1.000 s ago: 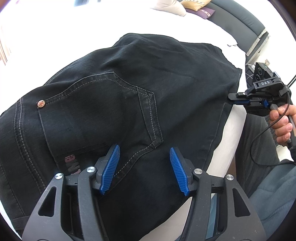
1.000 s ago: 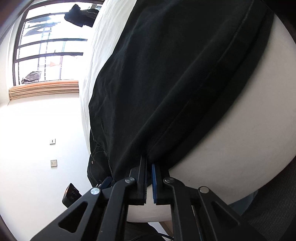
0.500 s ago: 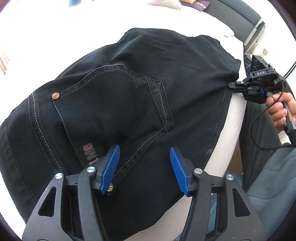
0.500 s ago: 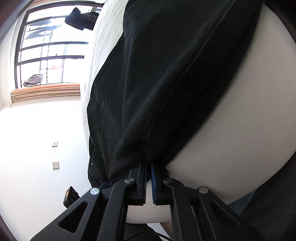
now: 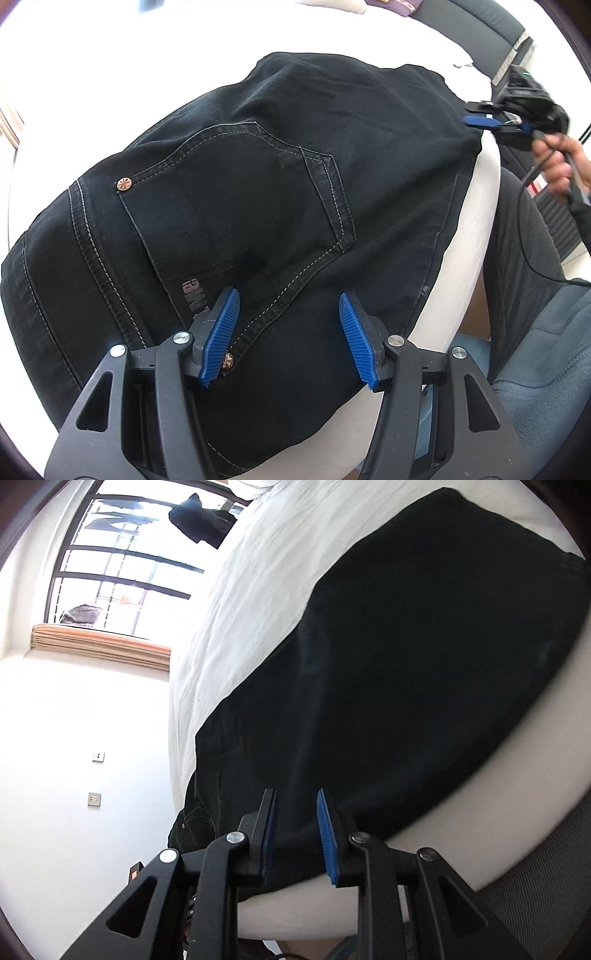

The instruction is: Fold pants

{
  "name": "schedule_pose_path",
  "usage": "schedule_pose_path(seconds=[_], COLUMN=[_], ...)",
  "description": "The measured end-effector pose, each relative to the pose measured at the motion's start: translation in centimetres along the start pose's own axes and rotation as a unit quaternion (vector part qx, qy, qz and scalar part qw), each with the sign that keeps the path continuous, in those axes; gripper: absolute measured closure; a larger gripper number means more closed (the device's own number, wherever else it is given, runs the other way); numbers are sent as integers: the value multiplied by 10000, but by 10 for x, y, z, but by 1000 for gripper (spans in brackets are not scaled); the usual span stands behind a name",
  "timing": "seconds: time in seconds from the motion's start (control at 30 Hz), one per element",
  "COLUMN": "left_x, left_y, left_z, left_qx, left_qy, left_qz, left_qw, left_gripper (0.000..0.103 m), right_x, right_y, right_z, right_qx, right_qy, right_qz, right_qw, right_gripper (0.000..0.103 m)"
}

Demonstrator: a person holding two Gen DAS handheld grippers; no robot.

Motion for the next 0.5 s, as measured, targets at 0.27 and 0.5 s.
schedule_pose_path(seconds=[0.27,0.5], left_x=[0,-3], left_y=[-1,-1], left_z=[-2,3], left_qx=[-79,-205], left_qy=[41,86], left_qz=[-119,-126], left_qw=[9999,9997], left_gripper=[48,48], right_x=[5,-41], right_y=[-59,-66], right_z=[86,28], right_qx=[650,-215], right_qy=[990,-128], right_qz=[455,911], right_qw=[9919,9955], right_gripper=[103,72])
Point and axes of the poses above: each gripper's, at about its wrist camera, not at the fingertips, and y roughly the way its jaws point, z to its right, x to its underside, the point moved 2 cm from there along y, roughly the way its jaws point, and after that the axes turned 13 degrees about -y, right-handed, at the moved point
